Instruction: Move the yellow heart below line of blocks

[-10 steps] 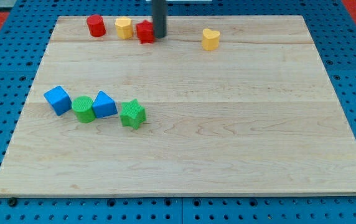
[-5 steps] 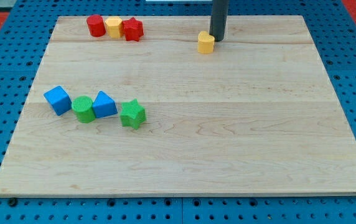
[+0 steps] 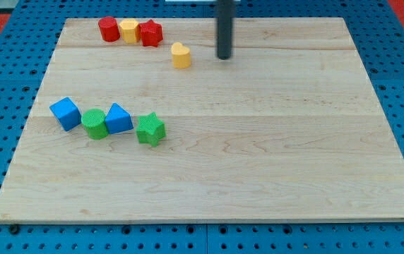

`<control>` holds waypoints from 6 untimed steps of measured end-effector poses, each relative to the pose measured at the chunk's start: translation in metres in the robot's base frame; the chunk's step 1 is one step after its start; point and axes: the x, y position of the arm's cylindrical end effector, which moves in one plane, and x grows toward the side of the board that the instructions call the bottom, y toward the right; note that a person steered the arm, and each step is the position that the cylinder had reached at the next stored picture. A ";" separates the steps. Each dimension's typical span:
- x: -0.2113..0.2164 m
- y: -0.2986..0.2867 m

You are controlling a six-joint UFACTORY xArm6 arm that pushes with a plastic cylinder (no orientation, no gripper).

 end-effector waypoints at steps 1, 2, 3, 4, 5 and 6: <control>0.032 -0.012; 0.032 -0.086; -0.007 -0.115; -0.039 -0.139; -0.019 -0.197; 0.025 -0.279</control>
